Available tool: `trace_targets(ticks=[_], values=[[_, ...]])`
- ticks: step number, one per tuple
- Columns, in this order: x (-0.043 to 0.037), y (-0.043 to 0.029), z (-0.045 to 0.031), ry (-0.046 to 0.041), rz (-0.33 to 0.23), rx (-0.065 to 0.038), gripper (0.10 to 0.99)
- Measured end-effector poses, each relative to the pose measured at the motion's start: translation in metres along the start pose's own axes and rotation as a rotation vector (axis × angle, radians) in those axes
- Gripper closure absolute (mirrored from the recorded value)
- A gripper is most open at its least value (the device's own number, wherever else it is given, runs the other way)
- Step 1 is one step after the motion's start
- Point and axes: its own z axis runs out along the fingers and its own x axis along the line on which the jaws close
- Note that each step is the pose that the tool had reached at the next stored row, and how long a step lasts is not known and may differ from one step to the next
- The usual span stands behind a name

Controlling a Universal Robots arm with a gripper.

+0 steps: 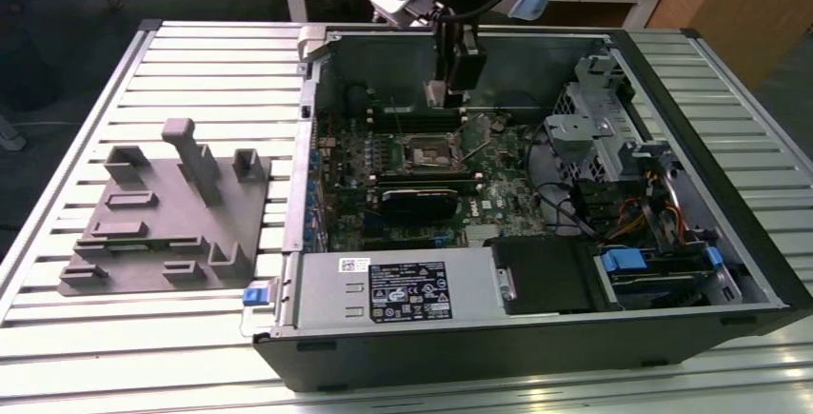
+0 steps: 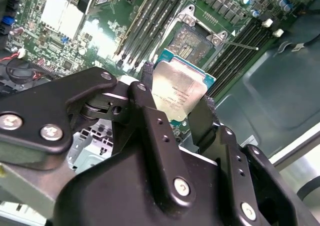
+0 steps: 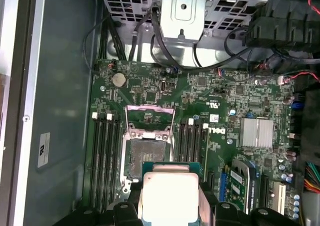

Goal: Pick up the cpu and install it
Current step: 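Place the cpu into insertion slot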

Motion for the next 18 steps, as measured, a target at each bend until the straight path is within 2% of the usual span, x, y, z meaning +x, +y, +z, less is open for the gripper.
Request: trace_targets(ticks=[11,18], values=[[0.0011,-0.0007,0.0055,0.0003,0.000,0.000,0.553],[0.0051,-0.0023,0.0128,-0.0019,0.000,0.000,0.553]])
